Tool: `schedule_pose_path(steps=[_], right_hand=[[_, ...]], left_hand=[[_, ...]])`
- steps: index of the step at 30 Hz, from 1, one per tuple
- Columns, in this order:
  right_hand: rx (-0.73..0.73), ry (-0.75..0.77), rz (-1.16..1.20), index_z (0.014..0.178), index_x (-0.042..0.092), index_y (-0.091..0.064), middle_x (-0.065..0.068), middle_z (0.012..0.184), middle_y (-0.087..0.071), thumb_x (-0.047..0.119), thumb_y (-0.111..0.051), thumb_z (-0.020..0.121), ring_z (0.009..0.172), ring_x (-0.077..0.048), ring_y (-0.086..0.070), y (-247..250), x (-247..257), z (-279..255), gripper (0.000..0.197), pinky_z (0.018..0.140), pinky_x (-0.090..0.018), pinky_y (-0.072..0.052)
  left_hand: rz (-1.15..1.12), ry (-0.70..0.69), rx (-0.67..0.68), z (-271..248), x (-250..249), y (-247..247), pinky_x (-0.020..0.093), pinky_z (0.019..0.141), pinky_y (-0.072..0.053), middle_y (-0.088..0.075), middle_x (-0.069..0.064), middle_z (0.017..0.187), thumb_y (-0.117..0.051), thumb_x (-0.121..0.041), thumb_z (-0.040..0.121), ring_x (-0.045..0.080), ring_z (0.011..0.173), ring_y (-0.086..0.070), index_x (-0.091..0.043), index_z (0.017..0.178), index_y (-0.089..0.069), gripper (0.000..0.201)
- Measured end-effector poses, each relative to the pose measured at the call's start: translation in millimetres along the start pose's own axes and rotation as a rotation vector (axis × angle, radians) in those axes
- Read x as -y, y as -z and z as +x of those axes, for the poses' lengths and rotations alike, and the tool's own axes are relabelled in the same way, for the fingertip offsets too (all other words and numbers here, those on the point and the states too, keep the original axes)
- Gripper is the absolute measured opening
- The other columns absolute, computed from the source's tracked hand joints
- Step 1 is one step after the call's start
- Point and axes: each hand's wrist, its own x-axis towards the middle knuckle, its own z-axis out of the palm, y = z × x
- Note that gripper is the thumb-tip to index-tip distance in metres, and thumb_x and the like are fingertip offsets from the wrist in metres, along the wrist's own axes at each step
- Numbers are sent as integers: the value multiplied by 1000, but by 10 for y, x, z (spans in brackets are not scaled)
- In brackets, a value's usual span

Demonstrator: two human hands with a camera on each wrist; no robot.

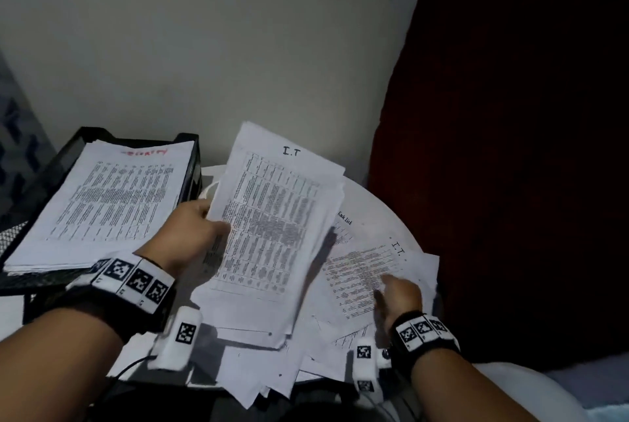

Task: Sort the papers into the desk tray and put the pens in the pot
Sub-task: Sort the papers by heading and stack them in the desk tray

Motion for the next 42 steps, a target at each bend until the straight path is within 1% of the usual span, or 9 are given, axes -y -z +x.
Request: schedule_pose_path(steps=[6,10,13,20,26,33,37,40,42], right_hand=[[-68,-190,-329,125,7,-69,-16,116,-70,38,-68,89,90,-28,-69,248,-397,622,48,68,-27,-50],[-70,-266,-336,116,5,-64,-16,108,-73,47,-83,58,86,-36,-74,232,-586,995,74,75,-43,-63],[-61,-217,-362,101,1,-70,-19,101,-71,48,-77,69,98,-38,-74,134,-503,953,58,91,-45,-60],[-152,385,-70,132,9,-58,-16,118,-64,12,-58,100,105,-38,-66,-191,319,273,32,96,-45,-52],[70,560,144,90,23,-63,-7,86,-67,14,-60,100,76,-24,-63,-193,824,-202,14,70,-34,-49],[390,250,315,127,8,-65,-20,122,-74,10,-52,106,107,-41,-72,-342,582,-601,24,90,-61,-58],[449,152,232,128,10,-64,-19,121,-74,11,-53,106,104,-38,-73,-612,356,-770,25,90,-59,-59],[442,133,185,123,10,-64,-21,119,-73,7,-56,104,109,-44,-70,-766,248,-854,21,94,-66,-55],[407,130,166,116,9,-63,-19,113,-74,6,-58,102,104,-42,-71,-813,218,-871,15,90,-60,-59]], left_hand=[[43,20,-50,130,73,78,51,75,-61,-74,17,95,-70,-4,91,36,80,-70,-16,117,-69,29],[53,21,-48,142,121,84,53,76,-62,-76,14,97,-71,-5,90,35,83,-72,-15,113,-72,25],[51,27,-40,132,120,95,53,78,-62,-77,12,98,-70,-8,90,36,86,-74,-16,112,-73,24],[168,10,-84,154,116,100,45,75,-58,-72,10,95,-50,-1,94,31,87,-70,-16,113,-61,27],[293,-79,-208,149,88,237,46,64,-58,-67,13,86,-42,-3,92,35,77,-67,-20,103,-57,25],[-138,5,-14,-26,14,103,29,48,-42,-60,5,58,-43,10,87,25,46,-52,-21,103,-64,41],[-432,49,137,-78,33,-93,38,87,-54,-76,14,104,-51,-8,98,31,93,-73,-20,131,-61,36],[-464,3,232,-130,27,-210,11,78,-50,-69,-18,109,-38,-30,109,-12,91,-69,-27,136,-51,29],[-337,3,252,-164,28,-215,18,73,-56,-72,-10,110,-52,-29,104,-1,94,-72,-24,133,-56,29]])
